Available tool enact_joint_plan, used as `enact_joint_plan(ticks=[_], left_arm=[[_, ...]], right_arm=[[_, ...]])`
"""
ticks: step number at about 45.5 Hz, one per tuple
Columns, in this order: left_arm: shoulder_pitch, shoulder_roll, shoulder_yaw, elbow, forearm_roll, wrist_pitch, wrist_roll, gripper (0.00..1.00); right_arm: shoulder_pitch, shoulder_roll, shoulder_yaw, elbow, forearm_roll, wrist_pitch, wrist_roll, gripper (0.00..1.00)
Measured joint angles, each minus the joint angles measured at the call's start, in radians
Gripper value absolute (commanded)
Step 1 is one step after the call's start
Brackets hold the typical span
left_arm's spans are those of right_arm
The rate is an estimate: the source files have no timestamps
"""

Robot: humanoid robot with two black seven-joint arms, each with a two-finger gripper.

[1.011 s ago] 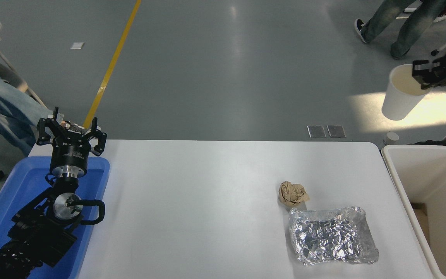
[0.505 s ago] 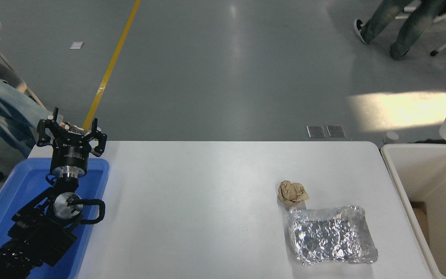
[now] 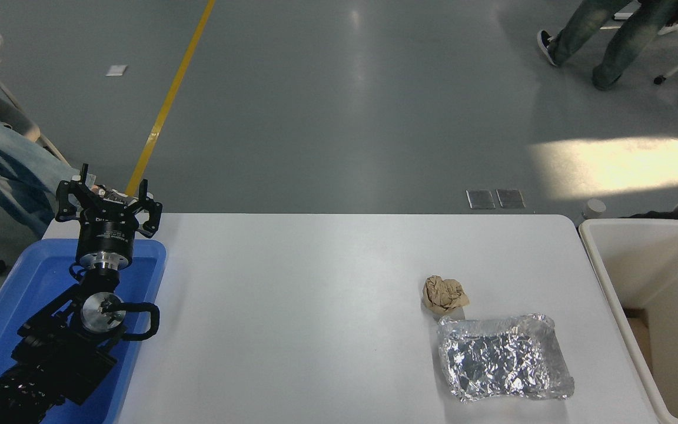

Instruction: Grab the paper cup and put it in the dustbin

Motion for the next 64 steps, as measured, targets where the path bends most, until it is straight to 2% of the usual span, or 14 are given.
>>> enact_joint_plan(ticks=[12, 25, 26, 28, 29, 30, 31, 42, 48, 64], left_arm=[[0.0, 0.0, 0.0, 0.0, 0.0, 0.0, 0.0, 0.99], [0.0, 0.0, 0.0, 0.0, 0.0, 0.0, 0.0, 0.99], [0.0, 0.0, 0.0, 0.0, 0.0, 0.0, 0.0, 0.99], [0.0, 0.0, 0.0, 0.0, 0.0, 0.0, 0.0, 0.99], [0.0, 0.0, 0.0, 0.0, 0.0, 0.0, 0.0, 0.99], [0.0, 0.0, 0.0, 0.0, 0.0, 0.0, 0.0, 0.99], [0.0, 0.0, 0.0, 0.0, 0.0, 0.0, 0.0, 0.99], [0.0, 0.0, 0.0, 0.0, 0.0, 0.0, 0.0, 0.99], [-0.001, 0.0, 0.0, 0.0, 0.001, 0.0, 0.0, 0.99], [0.0, 0.0, 0.001, 0.0, 0.002, 0.0, 0.0, 0.99]], right_arm=[[-0.192, 0.103, 0.222, -0.076, 0.0, -0.15, -0.015, 0.0], [-0.263, 0.149, 0.311, -0.11, 0.001, -0.222, -0.023, 0.0], [-0.266, 0.151, 0.315, -0.112, 0.001, -0.228, -0.023, 0.03], [-0.269, 0.153, 0.319, -0.114, 0.001, -0.233, -0.023, 0.41], [-0.272, 0.155, 0.322, -0.115, 0.001, -0.237, -0.023, 0.64], [-0.273, 0.155, 0.323, -0.115, 0.001, -0.239, -0.024, 0.93], [-0.273, 0.156, 0.325, -0.115, 0.002, -0.24, -0.024, 1.0], [-0.25, 0.154, 0.341, -0.098, 0.009, -0.255, -0.02, 1.0], [-0.193, 0.102, 0.328, -0.066, 0.007, -0.249, -0.018, 1.0], [0.262, -0.051, 0.034, 0.256, -0.015, -0.208, -0.015, 1.0]])
